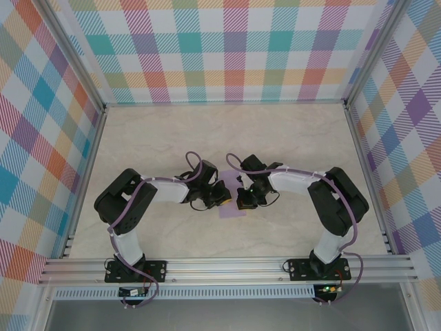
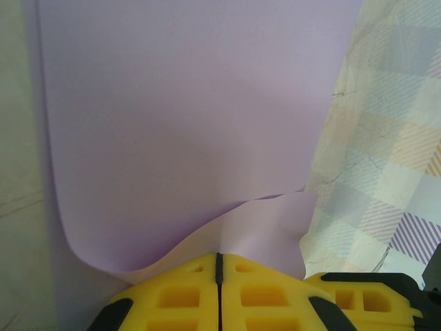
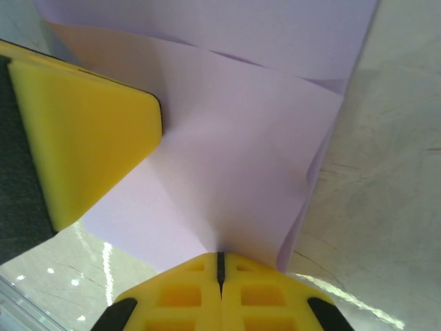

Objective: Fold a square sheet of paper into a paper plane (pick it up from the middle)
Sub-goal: Fold the triangle a second time at the center of the table.

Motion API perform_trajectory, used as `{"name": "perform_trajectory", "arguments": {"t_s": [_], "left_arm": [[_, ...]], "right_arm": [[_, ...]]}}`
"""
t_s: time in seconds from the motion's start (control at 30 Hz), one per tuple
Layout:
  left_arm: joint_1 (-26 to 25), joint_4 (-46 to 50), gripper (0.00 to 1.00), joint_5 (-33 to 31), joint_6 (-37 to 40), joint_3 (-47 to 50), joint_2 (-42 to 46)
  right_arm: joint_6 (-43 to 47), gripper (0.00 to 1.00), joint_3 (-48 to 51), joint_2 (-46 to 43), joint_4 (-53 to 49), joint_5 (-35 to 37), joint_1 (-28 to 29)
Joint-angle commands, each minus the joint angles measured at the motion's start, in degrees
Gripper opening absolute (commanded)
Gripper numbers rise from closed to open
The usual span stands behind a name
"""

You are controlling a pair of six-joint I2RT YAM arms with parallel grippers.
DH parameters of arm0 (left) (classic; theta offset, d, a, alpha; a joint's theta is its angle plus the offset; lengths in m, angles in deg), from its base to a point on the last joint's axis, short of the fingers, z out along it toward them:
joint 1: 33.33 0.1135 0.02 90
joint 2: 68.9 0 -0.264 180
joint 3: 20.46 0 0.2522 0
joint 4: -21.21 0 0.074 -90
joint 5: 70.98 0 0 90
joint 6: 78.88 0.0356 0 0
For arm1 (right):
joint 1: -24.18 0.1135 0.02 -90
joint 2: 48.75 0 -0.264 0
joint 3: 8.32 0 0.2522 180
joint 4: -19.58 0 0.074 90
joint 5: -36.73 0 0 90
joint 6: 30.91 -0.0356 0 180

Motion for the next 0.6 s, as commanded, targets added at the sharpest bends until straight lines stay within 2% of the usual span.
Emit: {"name": "perform_trajectory", "arguments": {"t_s": [0.0,0.33,0.57], "left_arm": [[-0.3,4.9,0.06,-5.1,-0.1,1.1,-0.5],[-0.3,5.0,0.06,-5.4,-0.1,1.4,-0.4],[-0.3,4.9,0.06,-5.2,-0.1,1.7,-0.1]], "right_arm": [[1.4,0.02,0.4,1.2,-1.7,1.2,0.4],[1.7,0.03,0.7,1.1,-2.1,-0.2,0.4],[0.8,0.05,0.1,-3.4,-1.7,-1.4,0.3]]}}
